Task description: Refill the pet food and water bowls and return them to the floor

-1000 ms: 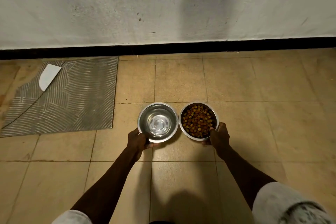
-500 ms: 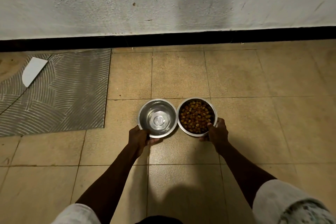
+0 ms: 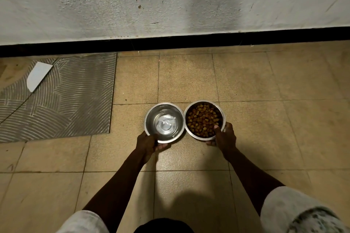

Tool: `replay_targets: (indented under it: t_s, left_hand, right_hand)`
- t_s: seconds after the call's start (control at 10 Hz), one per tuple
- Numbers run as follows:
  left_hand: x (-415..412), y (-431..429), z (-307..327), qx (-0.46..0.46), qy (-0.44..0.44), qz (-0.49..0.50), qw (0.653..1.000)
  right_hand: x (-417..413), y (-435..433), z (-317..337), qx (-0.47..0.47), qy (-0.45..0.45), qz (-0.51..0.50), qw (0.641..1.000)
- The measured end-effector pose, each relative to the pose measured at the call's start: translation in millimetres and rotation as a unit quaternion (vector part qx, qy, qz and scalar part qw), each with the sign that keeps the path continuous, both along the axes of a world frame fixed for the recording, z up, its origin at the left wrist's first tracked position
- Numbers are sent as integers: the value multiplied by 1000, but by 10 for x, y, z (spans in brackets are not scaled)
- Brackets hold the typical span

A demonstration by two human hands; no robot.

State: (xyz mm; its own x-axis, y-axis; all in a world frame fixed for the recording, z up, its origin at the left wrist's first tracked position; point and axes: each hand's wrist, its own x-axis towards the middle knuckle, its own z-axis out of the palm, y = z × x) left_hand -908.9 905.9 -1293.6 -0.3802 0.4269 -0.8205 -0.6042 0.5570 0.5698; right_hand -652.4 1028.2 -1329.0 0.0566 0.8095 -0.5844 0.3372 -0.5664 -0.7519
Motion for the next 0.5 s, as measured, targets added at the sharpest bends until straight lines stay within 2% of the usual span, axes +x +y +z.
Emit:
replay_targets:
  t_s: [0.1,0.2,0.3,0.4,0.5]
  left_hand:
    - [3,-35,106,-62,65,-32,995]
    - [23,-104,366,-119,190,-138,965]
    - [125,-183,1122,-123,314,-305,890]
    - [224,-202,1733,-72,347,-362,862]
    - [386,-323,2596,-20,401,-419,815]
  right_hand:
    - [3,-37,77,-12,-48,11,999]
    - [5,-124,287,8,-137,70,988]
    - [-24,-330,943,24,-159,150,975]
    - [-101,-447,1554,35,-146,187,971]
    - [-200,-616,2612,36,-146,251,956]
